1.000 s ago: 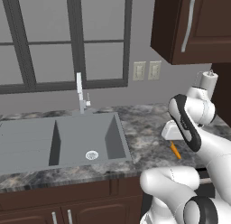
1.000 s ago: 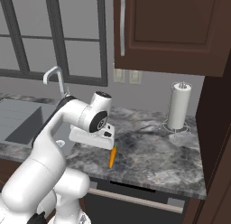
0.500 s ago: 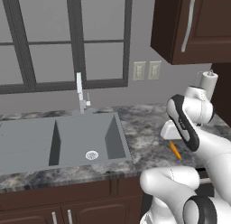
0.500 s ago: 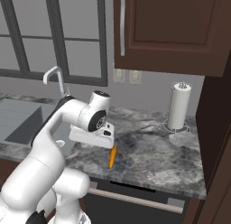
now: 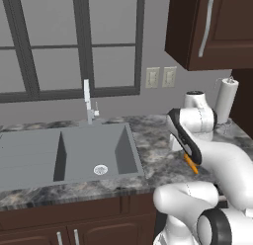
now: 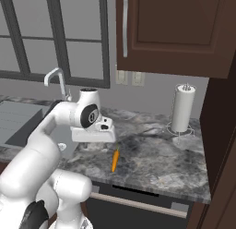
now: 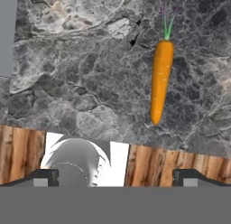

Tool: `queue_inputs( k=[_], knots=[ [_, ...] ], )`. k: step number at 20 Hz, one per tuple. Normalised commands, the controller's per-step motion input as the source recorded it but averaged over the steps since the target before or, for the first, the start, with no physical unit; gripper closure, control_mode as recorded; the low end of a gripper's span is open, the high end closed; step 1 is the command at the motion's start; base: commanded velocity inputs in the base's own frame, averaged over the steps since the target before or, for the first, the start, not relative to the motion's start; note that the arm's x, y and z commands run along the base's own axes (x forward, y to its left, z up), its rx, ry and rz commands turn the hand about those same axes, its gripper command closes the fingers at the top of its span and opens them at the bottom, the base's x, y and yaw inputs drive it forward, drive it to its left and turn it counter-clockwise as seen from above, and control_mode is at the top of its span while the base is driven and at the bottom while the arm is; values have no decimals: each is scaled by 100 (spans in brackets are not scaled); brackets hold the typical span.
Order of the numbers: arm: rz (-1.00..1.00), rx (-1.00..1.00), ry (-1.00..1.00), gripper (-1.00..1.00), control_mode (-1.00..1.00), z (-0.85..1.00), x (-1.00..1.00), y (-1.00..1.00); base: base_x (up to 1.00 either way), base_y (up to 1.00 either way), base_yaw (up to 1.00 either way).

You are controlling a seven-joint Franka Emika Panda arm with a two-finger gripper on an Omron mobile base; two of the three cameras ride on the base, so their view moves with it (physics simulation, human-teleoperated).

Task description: Place the two vegetables and bowl onto the tray for setting up a vegetable dip station.

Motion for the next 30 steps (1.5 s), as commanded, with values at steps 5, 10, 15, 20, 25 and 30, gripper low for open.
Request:
queue_inputs(
  k=[5,10,15,20,25,30],
  knots=[
    [-1,-15,-3,-100,-100,-27,21,-15,0,0,0],
    [0,1,-1,-100,-100,-33,18,-29,0,0,0],
    [0,8,0,-100,-100,-29,18,-29,0,0,0],
    [-1,5,-7,-100,-100,-35,18,-20,0,0,0],
    [-1,1,-5,-100,-100,-32,24,-6,0,0,0],
    [-1,0,-1,-100,-100,-28,23,0,0,0,0]
  ],
)
